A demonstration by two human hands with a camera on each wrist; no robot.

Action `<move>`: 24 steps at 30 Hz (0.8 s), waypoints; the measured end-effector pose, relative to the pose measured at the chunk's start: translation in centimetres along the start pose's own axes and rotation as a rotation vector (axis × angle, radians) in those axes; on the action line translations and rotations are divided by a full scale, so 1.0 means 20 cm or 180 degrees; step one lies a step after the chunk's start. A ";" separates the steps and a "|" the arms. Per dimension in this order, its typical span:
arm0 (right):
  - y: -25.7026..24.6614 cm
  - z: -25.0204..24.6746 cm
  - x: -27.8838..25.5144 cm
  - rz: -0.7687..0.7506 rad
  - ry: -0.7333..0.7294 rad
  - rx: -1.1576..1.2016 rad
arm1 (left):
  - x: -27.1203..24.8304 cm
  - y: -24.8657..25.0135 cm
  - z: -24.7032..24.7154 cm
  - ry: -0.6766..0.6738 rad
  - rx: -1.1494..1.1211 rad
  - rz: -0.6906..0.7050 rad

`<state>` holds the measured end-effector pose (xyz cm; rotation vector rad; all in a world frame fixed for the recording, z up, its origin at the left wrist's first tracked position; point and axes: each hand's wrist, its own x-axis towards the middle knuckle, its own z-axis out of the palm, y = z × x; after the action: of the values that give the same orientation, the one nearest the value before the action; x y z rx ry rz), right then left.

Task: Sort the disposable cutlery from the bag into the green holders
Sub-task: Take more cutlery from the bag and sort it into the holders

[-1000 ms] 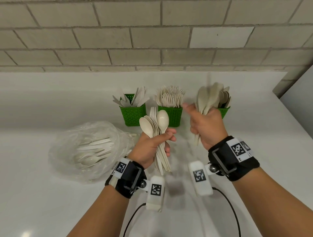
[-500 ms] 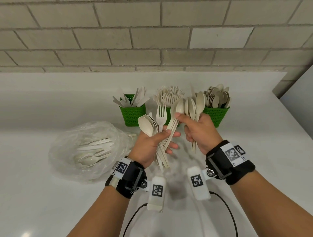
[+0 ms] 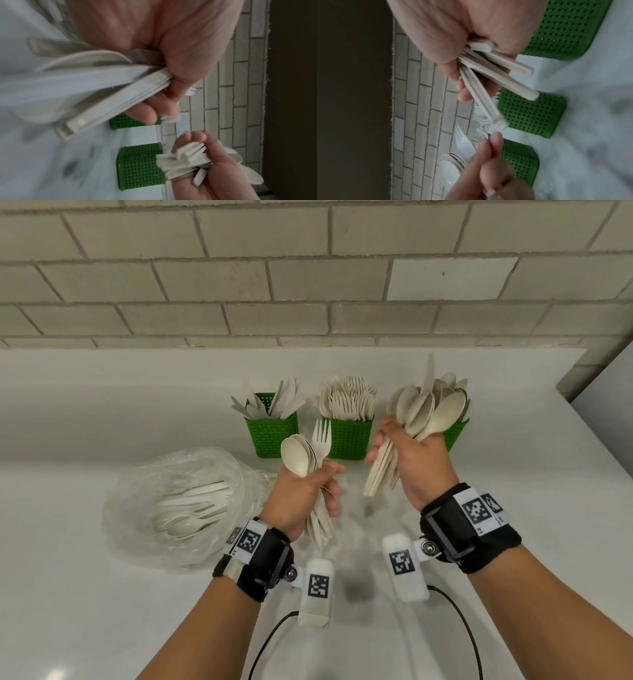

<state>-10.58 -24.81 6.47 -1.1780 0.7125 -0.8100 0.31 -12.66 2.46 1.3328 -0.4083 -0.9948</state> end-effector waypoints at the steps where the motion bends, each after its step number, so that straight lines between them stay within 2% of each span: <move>1: 0.00 0.00 0.00 0.0004 -0.0014 -0.0037 | 0.01 -0.01 0.00 0.0085 -0.0006 0.0023; 3: 0.02 0.00 -0.01 -0.0071 -0.0221 -0.0411 | 0.01 -0.01 0.02 0.0017 0.0074 0.0083; 6: 0.03 0.03 -0.06 -0.0023 -0.0666 -0.0698 | -0.01 0.02 0.06 -0.0531 0.0530 0.0273; 8: 0.01 0.05 -0.07 0.0061 -0.0731 -0.0660 | -0.02 0.03 0.07 -0.0810 0.0630 0.0263; 10: 0.01 0.03 -0.05 -0.0044 -0.0623 -0.0612 | -0.03 0.03 0.06 -0.0827 0.0444 0.0169; 13: -0.01 0.01 -0.02 -0.0194 -0.0201 -0.0368 | -0.03 0.02 0.02 -0.0910 0.0074 -0.0025; 15: -0.05 0.00 -0.01 -0.0032 -0.0038 0.0184 | -0.03 0.03 0.00 -0.0992 -0.0061 -0.0109; 17: -0.07 0.00 0.00 0.0079 -0.0013 0.0350 | -0.03 0.03 -0.01 -0.1009 -0.0211 -0.0201; 20: -0.04 -0.02 -0.02 -0.0050 -0.0339 -0.0394 | -0.02 0.02 -0.02 -0.1130 -0.0294 -0.0267; 22: -0.03 -0.02 -0.03 0.0022 -0.0763 -0.0915 | -0.02 0.02 -0.01 -0.1200 -0.0150 -0.0326; 24: -0.04 0.00 -0.05 0.0150 -0.1265 -0.1066 | -0.02 0.02 0.01 -0.1198 0.0000 -0.0356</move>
<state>-11.27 -24.22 7.27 -1.5623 0.5530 -0.4032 0.07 -12.54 3.01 1.1771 -0.6217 -1.3455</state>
